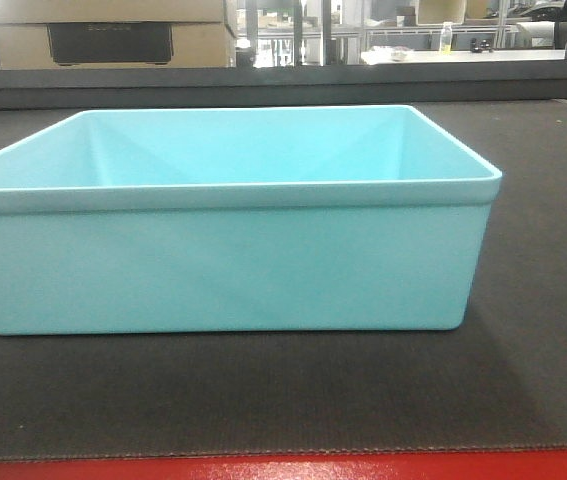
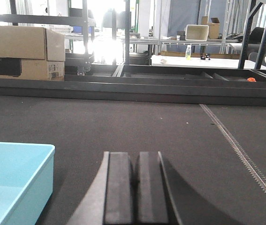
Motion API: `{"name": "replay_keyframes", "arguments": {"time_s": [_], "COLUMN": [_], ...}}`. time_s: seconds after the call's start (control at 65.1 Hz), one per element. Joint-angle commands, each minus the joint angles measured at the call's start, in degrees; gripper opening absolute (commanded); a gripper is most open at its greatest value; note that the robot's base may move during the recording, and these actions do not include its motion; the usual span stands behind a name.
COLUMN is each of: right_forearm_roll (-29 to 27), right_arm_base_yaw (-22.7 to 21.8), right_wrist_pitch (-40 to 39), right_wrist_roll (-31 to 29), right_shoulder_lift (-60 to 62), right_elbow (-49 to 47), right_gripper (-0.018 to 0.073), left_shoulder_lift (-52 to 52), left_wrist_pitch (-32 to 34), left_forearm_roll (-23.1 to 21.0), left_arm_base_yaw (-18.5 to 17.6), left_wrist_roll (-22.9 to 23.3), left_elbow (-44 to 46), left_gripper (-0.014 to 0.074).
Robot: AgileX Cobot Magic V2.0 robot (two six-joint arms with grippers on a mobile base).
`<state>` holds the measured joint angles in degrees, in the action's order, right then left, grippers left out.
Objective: Fetch blue bin and place on conveyor start
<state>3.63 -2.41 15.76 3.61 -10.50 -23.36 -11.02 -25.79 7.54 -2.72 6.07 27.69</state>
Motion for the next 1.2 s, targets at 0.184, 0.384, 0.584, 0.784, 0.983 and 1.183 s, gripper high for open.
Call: {"name": "replay_keyframes", "arguments": {"time_s": [0.184, 0.384, 0.584, 0.784, 0.983, 1.183], "right_forearm_roll": [0.76, 0.76, 0.76, 0.76, 0.76, 0.76], "right_arm_base_yaw": [-0.23, -0.23, -0.23, -0.23, -0.23, -0.23], "right_wrist_pitch": [-1.25, -1.25, -1.25, -1.25, -1.25, -1.25], "right_wrist_roll": [-0.51, -0.51, -0.51, -0.51, -0.51, -0.51], "right_shoulder_lift": [0.31, 0.31, 0.31, 0.31, 0.31, 0.31], "right_elbow": [0.07, 0.07, 0.07, 0.07, 0.07, 0.07], "right_gripper": [-0.0163, -0.0163, -0.0163, -0.0163, -0.0163, -0.0163], "left_shoulder_lift": [0.32, 0.32, 4.28, 11.02, 11.02, 11.02], "left_wrist_pitch": [1.35, 1.35, 1.70, 8.22, 20.07, 22.35], "left_forearm_roll": [-0.31, -0.31, -2.24, -7.54, -7.54, -7.54], "left_arm_base_yaw": [0.13, 0.13, 1.79, 5.55, 5.92, 5.92], "left_wrist_roll": [-0.05, -0.05, -2.62, -8.02, -8.02, -8.02], "left_elbow": [-0.10, -0.10, -3.48, -14.57, -25.85, -27.69], "left_gripper": [-0.0111, -0.0111, -0.0111, -0.0111, -0.0111, -0.0111]}}
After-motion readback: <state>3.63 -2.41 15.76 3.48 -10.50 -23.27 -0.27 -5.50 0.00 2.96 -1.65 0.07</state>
